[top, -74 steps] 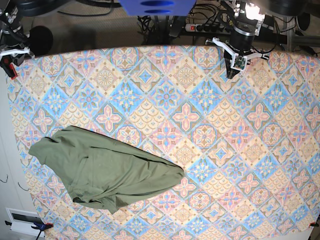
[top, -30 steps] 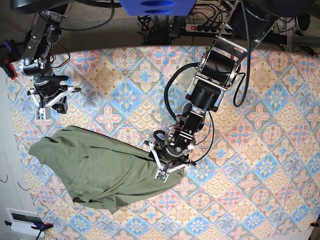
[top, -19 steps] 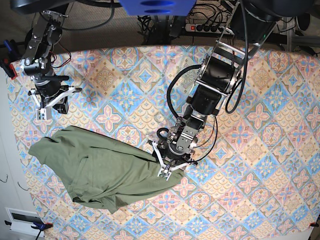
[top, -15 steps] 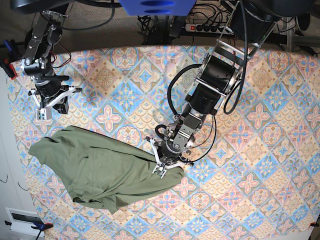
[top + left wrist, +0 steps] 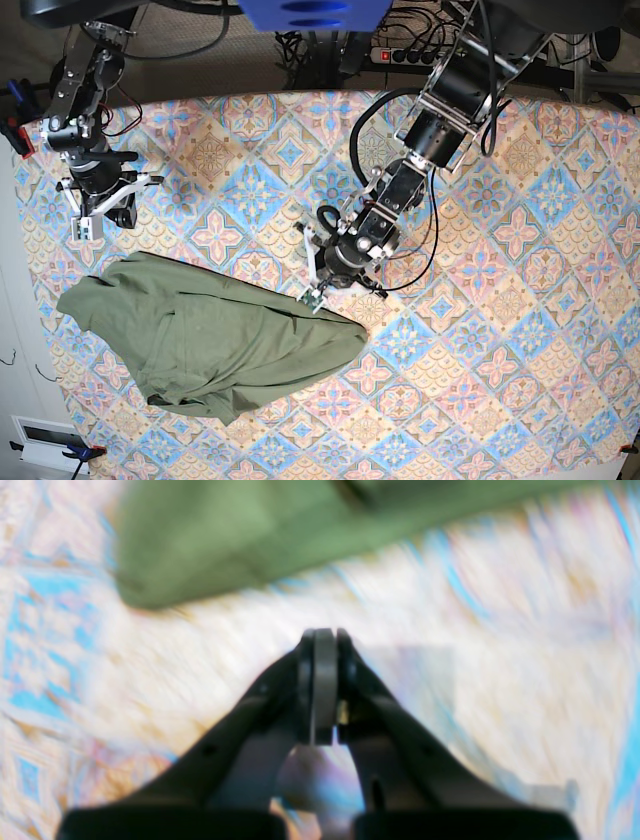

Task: Layout the t-shirt on the table in an organized manner, then fold the t-shirt properly

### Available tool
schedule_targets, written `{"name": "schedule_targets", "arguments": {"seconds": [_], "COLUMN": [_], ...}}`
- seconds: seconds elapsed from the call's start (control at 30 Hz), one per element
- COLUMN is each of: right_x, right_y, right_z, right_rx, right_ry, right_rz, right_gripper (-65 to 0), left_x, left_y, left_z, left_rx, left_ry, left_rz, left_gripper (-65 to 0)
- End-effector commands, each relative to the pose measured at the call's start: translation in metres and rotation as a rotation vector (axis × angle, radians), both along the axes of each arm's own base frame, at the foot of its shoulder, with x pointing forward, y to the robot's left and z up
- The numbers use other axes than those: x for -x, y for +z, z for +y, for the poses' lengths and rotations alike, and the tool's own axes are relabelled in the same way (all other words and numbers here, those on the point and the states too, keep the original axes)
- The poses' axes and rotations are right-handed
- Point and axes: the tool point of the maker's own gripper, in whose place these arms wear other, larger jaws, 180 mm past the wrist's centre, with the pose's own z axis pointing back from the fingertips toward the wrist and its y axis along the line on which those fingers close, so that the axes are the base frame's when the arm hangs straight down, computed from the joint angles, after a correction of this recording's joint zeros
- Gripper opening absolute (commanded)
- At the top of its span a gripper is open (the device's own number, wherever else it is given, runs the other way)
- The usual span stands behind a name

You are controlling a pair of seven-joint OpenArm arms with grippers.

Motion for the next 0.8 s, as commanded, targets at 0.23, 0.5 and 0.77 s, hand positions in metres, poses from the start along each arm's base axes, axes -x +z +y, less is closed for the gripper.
{"name": "schedule_targets", "arguments": {"seconds": [0.23, 0.5, 0.77], "right_x": [-0.032, -0.077, -0.099], "right_y": [-0.004, -0.032, -0.048], "right_z": [-0.014, 0.006, -0.005], "right_rx": [-0.036, -0.11, -0.17], "right_ry": [-0.032, 0.016, -0.036], "right_rz": [-0.024, 0.05, 0.09], "right_gripper": [-64.3, -41.7, -25.7], "left_x": [0.029, 0.023, 0.031], "left_y": [0.011, 0.036, 0.033], "left_z": [0.05, 0.078, 0.077], "left_rx": [-0.014, 0.052, 0.061], "left_ry": [0.033, 0.154, 0.155], "left_rz": [-0.057, -0.105, -0.098], "left_gripper": [-65.0, -63.3, -57.2]}}
